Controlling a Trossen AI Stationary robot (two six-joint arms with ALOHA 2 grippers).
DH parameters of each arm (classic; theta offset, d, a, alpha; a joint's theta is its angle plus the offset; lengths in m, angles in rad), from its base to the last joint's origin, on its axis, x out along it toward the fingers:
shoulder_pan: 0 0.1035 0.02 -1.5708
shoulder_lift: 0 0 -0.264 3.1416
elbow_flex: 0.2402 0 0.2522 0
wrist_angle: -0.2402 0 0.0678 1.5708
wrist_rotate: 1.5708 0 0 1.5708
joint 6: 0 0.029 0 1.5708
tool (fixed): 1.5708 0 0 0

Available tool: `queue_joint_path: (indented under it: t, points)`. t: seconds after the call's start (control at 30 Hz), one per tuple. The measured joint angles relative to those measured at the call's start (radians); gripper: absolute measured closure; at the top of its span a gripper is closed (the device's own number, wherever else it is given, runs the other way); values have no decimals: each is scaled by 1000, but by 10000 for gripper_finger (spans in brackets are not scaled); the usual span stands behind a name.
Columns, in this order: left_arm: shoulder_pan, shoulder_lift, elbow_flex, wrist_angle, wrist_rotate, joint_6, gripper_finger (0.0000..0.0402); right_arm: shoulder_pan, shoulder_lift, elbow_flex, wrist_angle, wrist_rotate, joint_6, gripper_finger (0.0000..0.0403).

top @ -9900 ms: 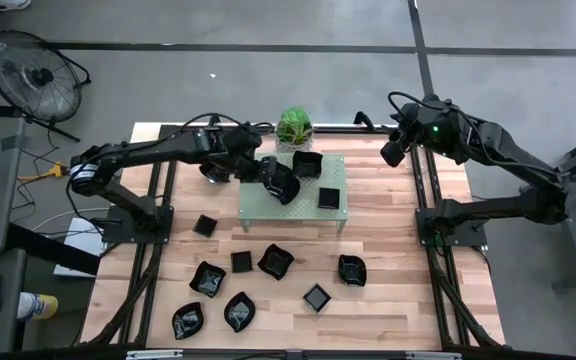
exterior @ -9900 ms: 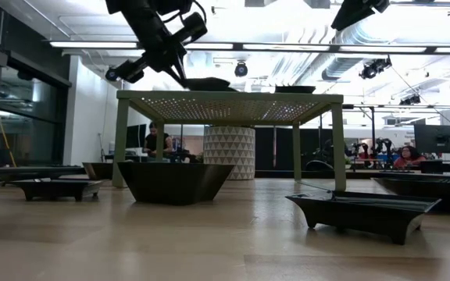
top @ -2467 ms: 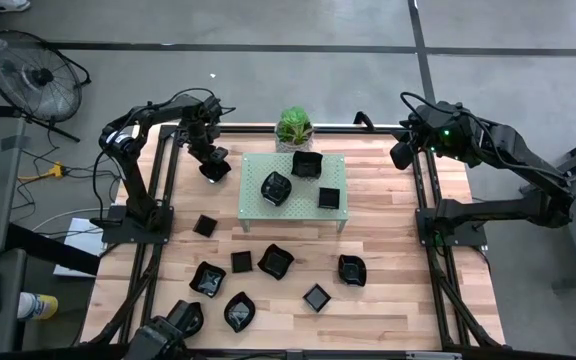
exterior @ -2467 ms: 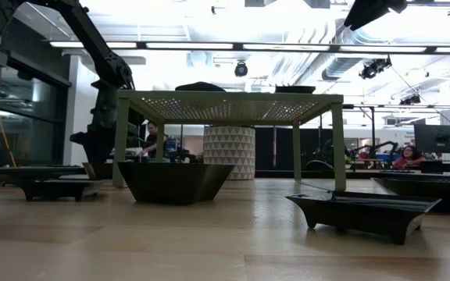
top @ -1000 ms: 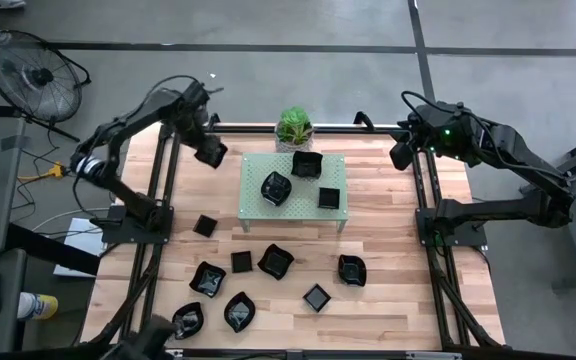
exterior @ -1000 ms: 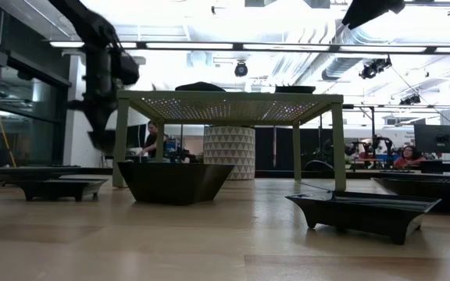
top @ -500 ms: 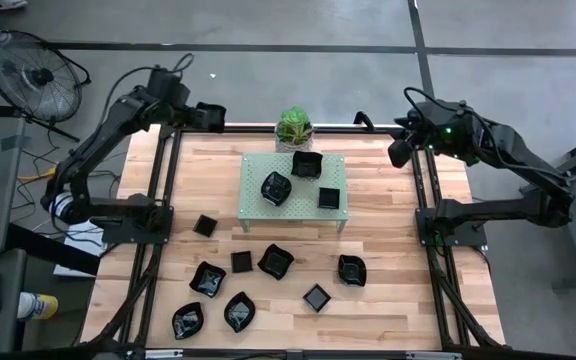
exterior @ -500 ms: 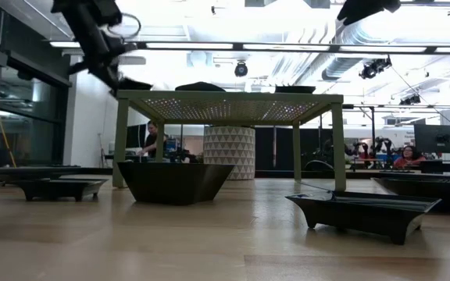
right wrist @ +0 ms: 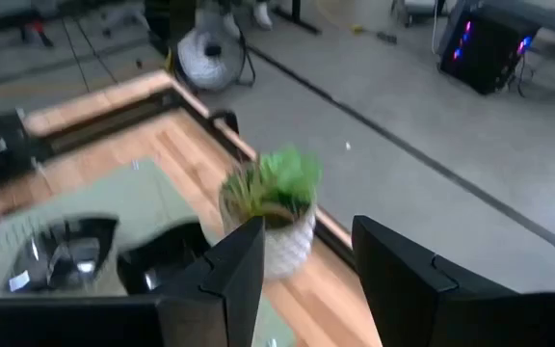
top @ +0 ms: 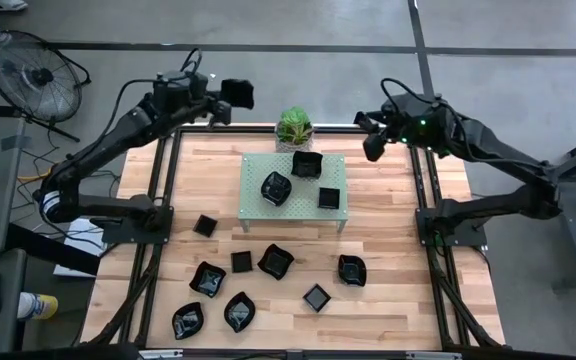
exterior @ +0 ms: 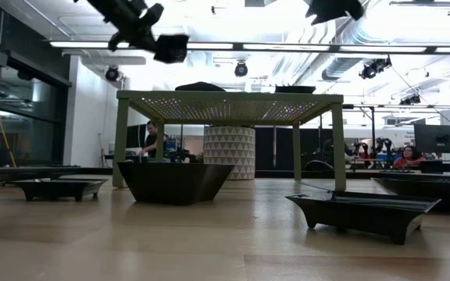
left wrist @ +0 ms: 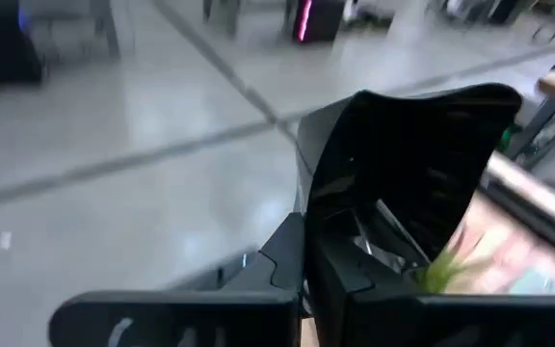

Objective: Pick & Place Mini shaped plates
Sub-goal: Stack the black distorted square plate on the other black distorted square plate on the shelf

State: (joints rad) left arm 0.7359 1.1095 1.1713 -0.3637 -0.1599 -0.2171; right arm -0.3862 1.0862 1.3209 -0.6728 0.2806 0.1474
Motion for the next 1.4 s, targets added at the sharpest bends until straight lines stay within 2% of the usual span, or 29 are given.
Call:
queue_joint_path:
  t: [0.2,0.33,0.5,0.73,1.0,1.23,1.4]
  points:
    - [-109,0,0,179,-108,80,401,13,64,0,197,1,-33,249]
    - [-177,0,0,266,-230,142,401,42,116,0,347,8,-108,249]
    - [-248,25,0,395,-357,244,401,86,207,0,537,109,-257,249]
    - [-308,101,0,551,-453,361,401,121,338,0,839,184,-399,249]
    - [-313,164,0,655,-474,404,401,118,437,0,1068,181,-427,249]
    - [-313,187,0,676,-393,405,401,117,495,0,1245,160,-470,249]
    - [-313,187,0,678,-372,426,401,99,523,5,1267,158,-437,250]
